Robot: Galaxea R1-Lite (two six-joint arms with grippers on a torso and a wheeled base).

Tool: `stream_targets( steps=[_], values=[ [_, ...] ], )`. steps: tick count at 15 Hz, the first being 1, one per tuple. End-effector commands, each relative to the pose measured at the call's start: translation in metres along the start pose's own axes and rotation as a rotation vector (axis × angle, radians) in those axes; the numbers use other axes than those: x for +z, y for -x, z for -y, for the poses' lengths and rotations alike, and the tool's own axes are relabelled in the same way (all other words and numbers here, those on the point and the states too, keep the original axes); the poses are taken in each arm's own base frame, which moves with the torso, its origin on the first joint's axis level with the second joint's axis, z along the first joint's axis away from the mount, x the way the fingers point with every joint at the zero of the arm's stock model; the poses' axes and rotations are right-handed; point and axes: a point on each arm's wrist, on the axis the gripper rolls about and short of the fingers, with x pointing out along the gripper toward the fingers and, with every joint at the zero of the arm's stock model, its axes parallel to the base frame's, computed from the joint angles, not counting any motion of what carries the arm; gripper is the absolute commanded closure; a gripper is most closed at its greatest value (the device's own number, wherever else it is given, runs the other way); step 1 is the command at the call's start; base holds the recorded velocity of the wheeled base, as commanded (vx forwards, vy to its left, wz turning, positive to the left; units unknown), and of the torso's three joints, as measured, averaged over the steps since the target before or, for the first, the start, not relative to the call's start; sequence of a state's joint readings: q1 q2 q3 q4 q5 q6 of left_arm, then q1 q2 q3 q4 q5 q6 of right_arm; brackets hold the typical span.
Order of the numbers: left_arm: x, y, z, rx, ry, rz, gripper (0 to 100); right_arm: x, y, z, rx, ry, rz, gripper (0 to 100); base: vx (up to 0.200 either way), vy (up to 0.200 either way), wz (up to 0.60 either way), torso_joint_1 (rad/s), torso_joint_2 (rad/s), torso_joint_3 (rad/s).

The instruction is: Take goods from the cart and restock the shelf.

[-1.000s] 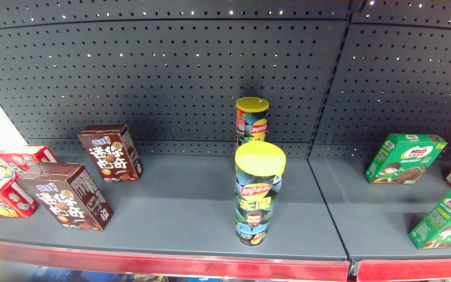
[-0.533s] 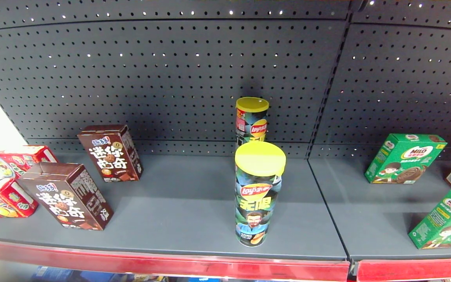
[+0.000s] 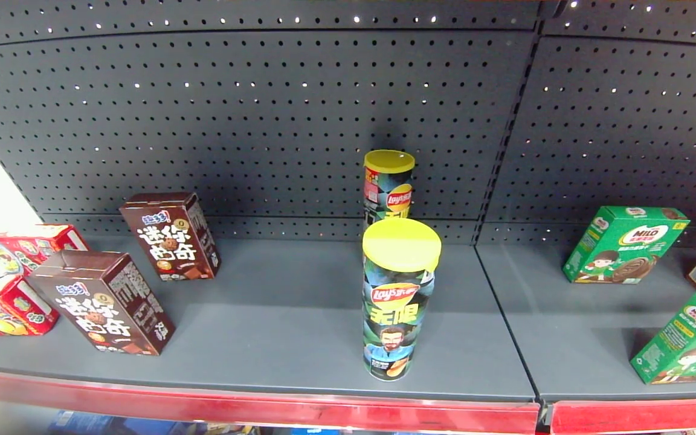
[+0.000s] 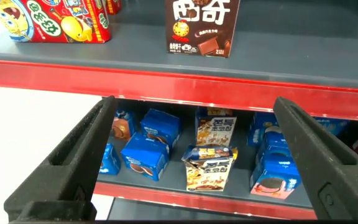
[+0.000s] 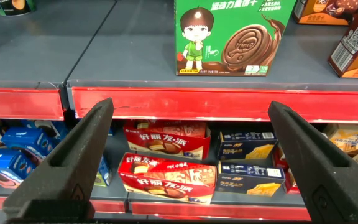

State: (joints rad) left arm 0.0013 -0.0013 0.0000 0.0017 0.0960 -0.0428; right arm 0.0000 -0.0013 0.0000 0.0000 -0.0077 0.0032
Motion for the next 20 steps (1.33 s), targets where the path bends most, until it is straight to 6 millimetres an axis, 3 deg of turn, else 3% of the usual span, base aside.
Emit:
stream_targets(
  steps=[1, 20],
  values=[
    [0.0000, -0.0001, 0.0000, 0.001, 0.000, -0.001, 0, 0.0000, -0.0001, 0.0000, 0.000, 0.000, -0.001, 0, 0.000, 0.000, 0.00, 0.000, 0.00, 0.000],
    [0.0000, -0.0001, 0.0000, 0.001, 0.000, -0.001, 0, 0.0000, -0.0001, 0.0000, 0.002, 0.002, -0.001, 0, 0.000, 0.000, 0.00, 0.000, 0.00, 0.000]
  ],
)
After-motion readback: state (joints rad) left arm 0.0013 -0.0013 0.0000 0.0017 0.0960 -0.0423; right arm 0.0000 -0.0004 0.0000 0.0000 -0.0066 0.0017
